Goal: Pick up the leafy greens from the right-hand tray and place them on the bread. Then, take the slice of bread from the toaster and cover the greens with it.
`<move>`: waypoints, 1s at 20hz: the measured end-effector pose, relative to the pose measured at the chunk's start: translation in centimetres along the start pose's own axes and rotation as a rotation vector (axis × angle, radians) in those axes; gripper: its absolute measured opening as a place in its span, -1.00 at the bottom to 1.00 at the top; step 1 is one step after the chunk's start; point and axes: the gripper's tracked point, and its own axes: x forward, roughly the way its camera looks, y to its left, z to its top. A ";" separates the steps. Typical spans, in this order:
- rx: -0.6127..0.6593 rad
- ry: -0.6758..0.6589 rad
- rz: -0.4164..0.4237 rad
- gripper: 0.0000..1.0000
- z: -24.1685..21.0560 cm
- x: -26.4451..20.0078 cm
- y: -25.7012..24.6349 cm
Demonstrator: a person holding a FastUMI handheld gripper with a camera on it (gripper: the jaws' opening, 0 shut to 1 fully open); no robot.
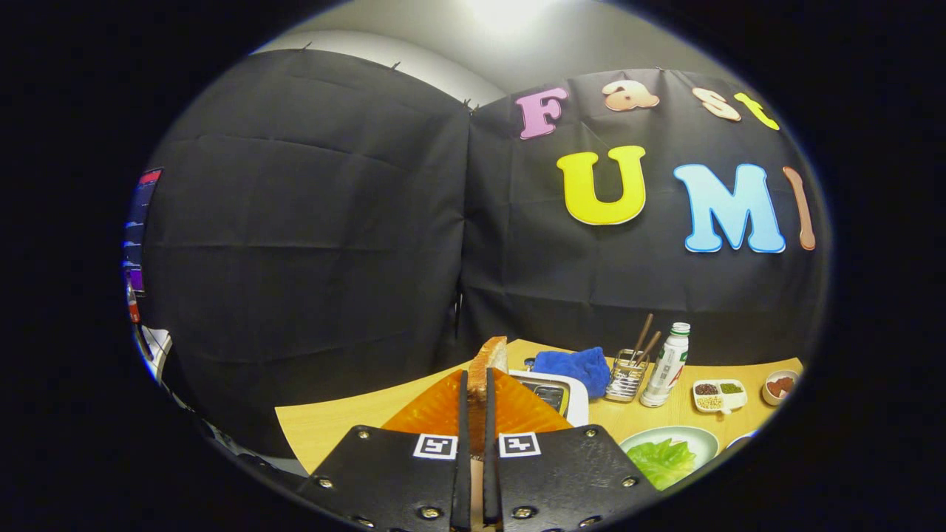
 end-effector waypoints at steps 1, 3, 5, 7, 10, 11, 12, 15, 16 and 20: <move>-0.008 0.007 0.004 -0.87 0.2 -0.1 -0.1; -0.020 0.000 0.003 -0.87 0.9 -0.3 -0.6; -0.010 -0.016 0.019 -0.87 1.9 -0.8 -0.5; -0.020 -0.039 0.022 -0.87 3.2 -1.3 -0.9; -0.026 -0.068 0.030 -0.87 5.2 -2.8 -1.5; -0.027 -0.078 0.026 -0.87 5.6 -3.3 -1.9; -0.028 -0.080 0.027 -0.87 5.9 -3.9 -2.4; -0.035 -0.080 -0.005 -0.97 5.7 -5.9 -4.8; -0.033 -0.085 -0.020 -0.97 5.5 -6.6 -5.7; -0.016 -0.077 -0.097 -0.97 4.5 -8.9 -10.0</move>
